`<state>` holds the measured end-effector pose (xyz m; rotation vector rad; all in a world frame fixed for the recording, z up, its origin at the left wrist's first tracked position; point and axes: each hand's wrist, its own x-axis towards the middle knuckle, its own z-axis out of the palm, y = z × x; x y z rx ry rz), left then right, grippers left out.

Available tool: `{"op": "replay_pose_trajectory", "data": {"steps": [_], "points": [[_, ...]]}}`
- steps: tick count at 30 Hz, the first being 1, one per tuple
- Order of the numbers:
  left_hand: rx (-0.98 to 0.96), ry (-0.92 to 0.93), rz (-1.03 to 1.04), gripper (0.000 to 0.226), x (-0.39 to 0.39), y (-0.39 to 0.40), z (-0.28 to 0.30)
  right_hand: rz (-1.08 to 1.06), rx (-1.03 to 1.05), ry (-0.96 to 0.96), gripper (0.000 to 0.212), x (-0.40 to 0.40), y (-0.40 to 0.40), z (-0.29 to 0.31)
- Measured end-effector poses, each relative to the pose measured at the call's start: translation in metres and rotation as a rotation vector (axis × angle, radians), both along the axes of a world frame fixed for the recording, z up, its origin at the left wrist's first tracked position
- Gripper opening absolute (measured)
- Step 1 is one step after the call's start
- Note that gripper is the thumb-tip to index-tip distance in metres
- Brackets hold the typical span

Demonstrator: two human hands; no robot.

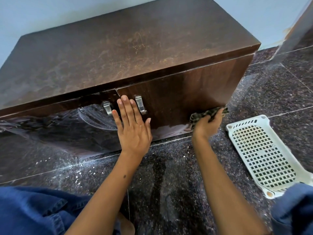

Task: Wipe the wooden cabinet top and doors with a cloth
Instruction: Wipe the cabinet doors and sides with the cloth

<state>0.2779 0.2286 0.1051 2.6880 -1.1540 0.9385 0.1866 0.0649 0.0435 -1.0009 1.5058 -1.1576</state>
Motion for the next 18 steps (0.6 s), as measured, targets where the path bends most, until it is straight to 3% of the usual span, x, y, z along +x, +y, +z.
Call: {"op": "replay_pose_trajectory", "data": {"steps": [3, 8, 14, 16, 18], "points": [[0.006, -0.003, 0.007, 0.08, -0.001, 0.0, 0.0, -0.011, -0.068, 0.042, 0.057, 0.003, 0.003, -0.004], [-0.004, 0.003, 0.003, 0.079, -0.002, 0.001, 0.001, 0.028, 0.224, -0.028, 0.055, -0.02, -0.028, -0.017], [-0.021, 0.012, 0.013, 0.074, -0.001, -0.004, -0.001, -0.068, -0.194, 0.057, 0.058, 0.003, 0.0, 0.014], [-0.022, 0.019, 0.019, 0.074, -0.001, -0.005, -0.001, -0.035, -0.188, 0.072, 0.057, 0.004, 0.003, 0.008], [-0.022, 0.03, 0.024, 0.074, -0.001, -0.005, -0.001, 0.042, -0.022, 0.078, 0.056, -0.005, -0.004, -0.007]]}}
